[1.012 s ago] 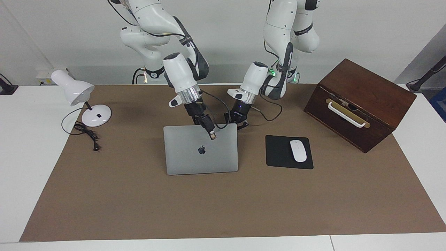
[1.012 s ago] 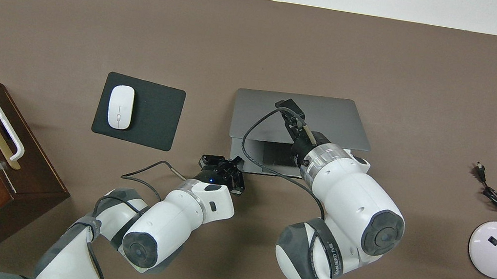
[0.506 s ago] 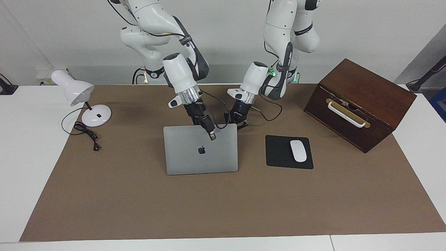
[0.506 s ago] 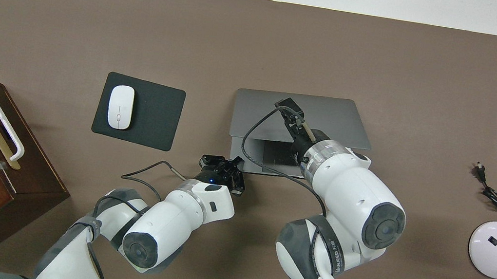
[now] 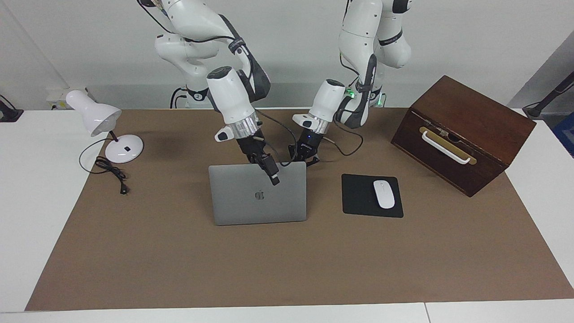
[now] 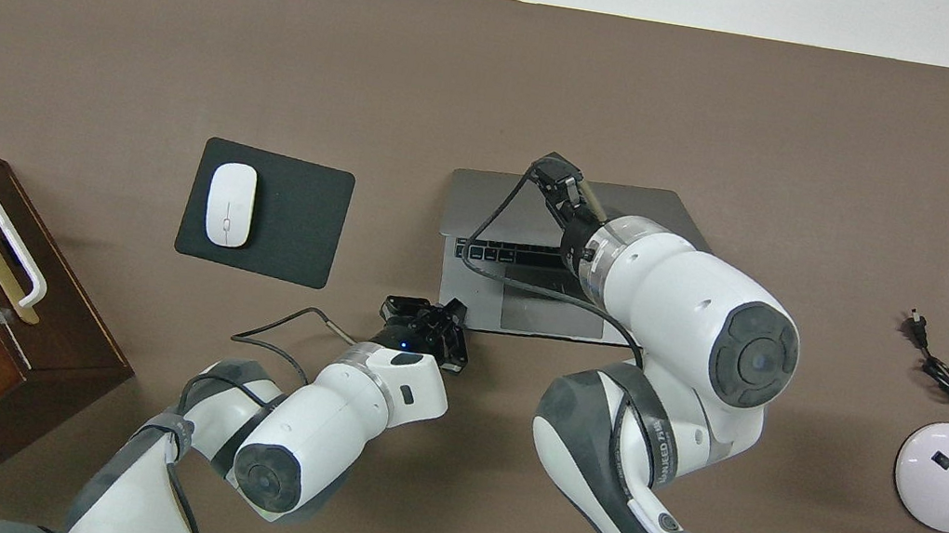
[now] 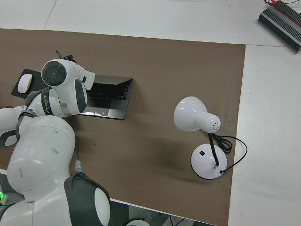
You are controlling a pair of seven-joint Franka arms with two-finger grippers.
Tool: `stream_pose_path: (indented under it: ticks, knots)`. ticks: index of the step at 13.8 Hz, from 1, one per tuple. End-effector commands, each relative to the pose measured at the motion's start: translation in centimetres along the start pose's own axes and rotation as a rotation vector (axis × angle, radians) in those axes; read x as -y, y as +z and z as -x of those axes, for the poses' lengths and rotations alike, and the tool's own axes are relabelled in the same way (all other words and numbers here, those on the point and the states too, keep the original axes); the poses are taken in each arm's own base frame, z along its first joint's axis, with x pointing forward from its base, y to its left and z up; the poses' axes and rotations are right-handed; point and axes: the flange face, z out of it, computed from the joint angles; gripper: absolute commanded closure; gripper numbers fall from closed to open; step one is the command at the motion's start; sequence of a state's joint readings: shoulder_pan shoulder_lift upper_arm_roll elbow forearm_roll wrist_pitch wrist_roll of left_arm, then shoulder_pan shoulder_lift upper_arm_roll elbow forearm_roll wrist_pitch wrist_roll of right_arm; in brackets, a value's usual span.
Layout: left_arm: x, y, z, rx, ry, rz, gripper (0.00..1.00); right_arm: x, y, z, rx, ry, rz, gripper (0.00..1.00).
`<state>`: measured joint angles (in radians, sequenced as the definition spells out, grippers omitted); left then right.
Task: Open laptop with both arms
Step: 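Push the raised lid up and away with the right gripper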
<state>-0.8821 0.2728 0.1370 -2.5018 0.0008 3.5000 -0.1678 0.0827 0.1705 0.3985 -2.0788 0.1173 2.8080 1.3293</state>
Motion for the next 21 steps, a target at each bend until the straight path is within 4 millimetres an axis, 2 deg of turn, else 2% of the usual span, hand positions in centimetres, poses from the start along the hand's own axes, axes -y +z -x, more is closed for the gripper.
stream_pose_path:
  ticks: [1, 3, 13, 18, 21]
  knots:
    - [-1.0, 1.8, 1.8, 0.041, 0.020, 0.007, 1.00, 2.4, -0.8, -2.3, 0.005, -0.016, 0.010, 0.00]
    - [-1.0, 1.8, 1.8, 0.041, 0.020, 0.007, 1.00, 3.6, -1.6, -3.3, 0.005, -0.023, 0.021, 0.00]
    - [-1.0, 1.8, 1.8, 0.041, 0.020, 0.006, 1.00, 7.1, -2.7, -8.8, -0.001, -0.085, 0.043, 0.00]
    - [-0.9, 1.8, 1.9, 0.043, 0.019, 0.005, 1.00, 7.6, -3.2, -11.2, -0.015, -0.112, 0.047, 0.00]
    - [-0.9, 1.8, 1.9, 0.043, 0.019, 0.005, 1.00, 7.5, -3.0, -11.4, -0.014, -0.130, 0.052, 0.00]
